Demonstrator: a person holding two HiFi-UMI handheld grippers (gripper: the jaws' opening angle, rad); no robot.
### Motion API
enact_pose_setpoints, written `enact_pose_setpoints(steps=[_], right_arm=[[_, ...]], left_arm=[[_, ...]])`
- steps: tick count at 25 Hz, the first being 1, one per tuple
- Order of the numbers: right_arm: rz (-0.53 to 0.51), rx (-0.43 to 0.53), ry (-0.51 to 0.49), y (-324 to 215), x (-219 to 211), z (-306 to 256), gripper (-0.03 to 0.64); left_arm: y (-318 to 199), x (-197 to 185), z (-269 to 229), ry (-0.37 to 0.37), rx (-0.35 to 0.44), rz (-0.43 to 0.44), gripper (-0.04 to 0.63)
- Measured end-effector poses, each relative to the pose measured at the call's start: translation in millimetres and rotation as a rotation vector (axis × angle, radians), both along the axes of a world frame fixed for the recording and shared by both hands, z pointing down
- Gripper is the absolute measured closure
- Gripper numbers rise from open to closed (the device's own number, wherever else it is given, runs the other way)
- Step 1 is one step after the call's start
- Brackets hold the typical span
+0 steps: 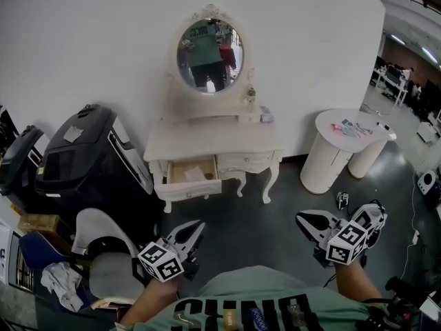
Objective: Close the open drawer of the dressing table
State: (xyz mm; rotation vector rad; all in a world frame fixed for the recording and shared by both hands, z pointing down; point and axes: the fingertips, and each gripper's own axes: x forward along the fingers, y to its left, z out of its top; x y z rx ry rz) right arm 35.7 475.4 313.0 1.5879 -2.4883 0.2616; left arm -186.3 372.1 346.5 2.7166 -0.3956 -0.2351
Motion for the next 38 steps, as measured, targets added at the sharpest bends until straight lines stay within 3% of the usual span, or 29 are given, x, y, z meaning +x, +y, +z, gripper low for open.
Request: enact_pose_setpoints(steps=[6,12,17,22,29,38], right_arm=[[-0.032,-0.015,-0.001,-34.5,5.3,4.1,0.606],[-0.118,-0.006,-0.026,-71.6,39.5,13.6,0.606],[-0.211,0.023,-0.038,-110.4,97.2,11.5,0.606],[-0.264,0.056,-0.028,-138.7,166.4,-1.9,0.606],[-0.289,0.058,-0.067,-155.9,244.1,3.9,0.606],[-0.264,0.022,-0.107,-177.2,283.1,26.3,0.606]], left_arm=[[-22.5,3.9,12.8,-0.009,-0.030,-0.025,0.586],[-40.5,36.5,10.3,-0.045,-0.003,-0.088,0.586],[-55.3,81.5,4.8,-0.047,0.004,-0.202,0.586],[-63.5,155.2,-2.0,-0.038,0.011,-0.242,0.586],[-75.0,230.6,-6.5,-0.068,0.016,-0.258,0.586],[-101.0,271.8,3.3,-0.109,0.001,-0.224,0.586]])
